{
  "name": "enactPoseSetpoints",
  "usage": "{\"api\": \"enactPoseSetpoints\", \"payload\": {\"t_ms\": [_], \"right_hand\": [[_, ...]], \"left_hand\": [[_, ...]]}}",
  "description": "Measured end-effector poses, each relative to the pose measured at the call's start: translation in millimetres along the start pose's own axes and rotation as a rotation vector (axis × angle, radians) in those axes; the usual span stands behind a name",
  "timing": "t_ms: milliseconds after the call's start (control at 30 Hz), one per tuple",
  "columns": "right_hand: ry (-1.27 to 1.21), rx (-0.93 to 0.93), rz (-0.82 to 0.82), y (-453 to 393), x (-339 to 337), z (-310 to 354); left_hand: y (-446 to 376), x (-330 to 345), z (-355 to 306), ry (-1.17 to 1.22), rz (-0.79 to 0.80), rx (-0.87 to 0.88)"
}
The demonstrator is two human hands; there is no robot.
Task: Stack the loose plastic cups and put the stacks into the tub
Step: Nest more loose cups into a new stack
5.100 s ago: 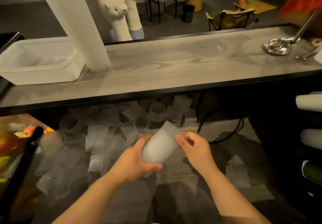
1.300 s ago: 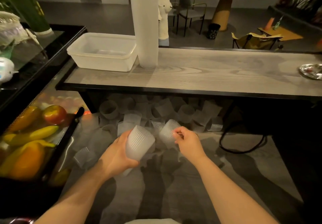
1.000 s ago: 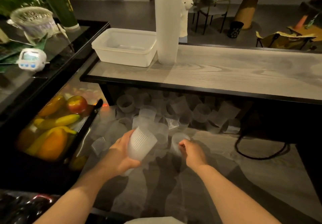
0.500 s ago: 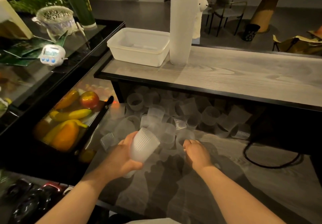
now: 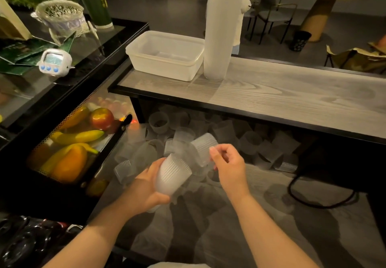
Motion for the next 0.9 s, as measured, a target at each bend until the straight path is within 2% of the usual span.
{"api": "enactPoseSetpoints", "payload": {"t_ms": [100, 233, 400, 500, 600, 667, 733, 800, 900], "right_hand": [[-0.020, -0.004, 0.191, 0, 16, 9], [0.045, -0.063, 0.307, 0, 32, 10], [0.329, -0.250, 0.472, 12, 53, 12], [0.513, -0.378, 0.465, 12, 58, 13], [0.664, -0.297, 0.343, -6, 52, 0], [0.818, -0.121, 0.412, -23, 51, -21], [1.026, -0.034, 0.520, -33, 55, -37], [1.161, -0.060, 0.563, -34, 61, -48], [1.156, -0.118, 0.483, -36, 62, -52]], "left_hand": [[-4, 3, -9, 0.040, -0.001, 0.032], [-3, 2, -13, 0.030, -0.008, 0.060], [-4, -6, -4, 0.008, -0.085, 0.024], [-1, -8, 2, -0.047, -0.112, -0.006], [5, -8, 9, -0.057, -0.119, -0.052], [9, -7, 15, -0.022, -0.124, -0.070], [13, -8, 19, -0.025, -0.143, -0.075], [16, -10, 20, -0.042, -0.157, -0.068], [17, -10, 19, -0.031, -0.164, -0.058]]}}
Point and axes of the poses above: each hand's wrist, its own y-axis away from the middle knuckle, its own x-axis out of the palm, z = x × y, the point moved 5 cm from there along -y, towards the middle knuckle, and after that the axes turned 14 degrees about y, right-handed, at the moved point
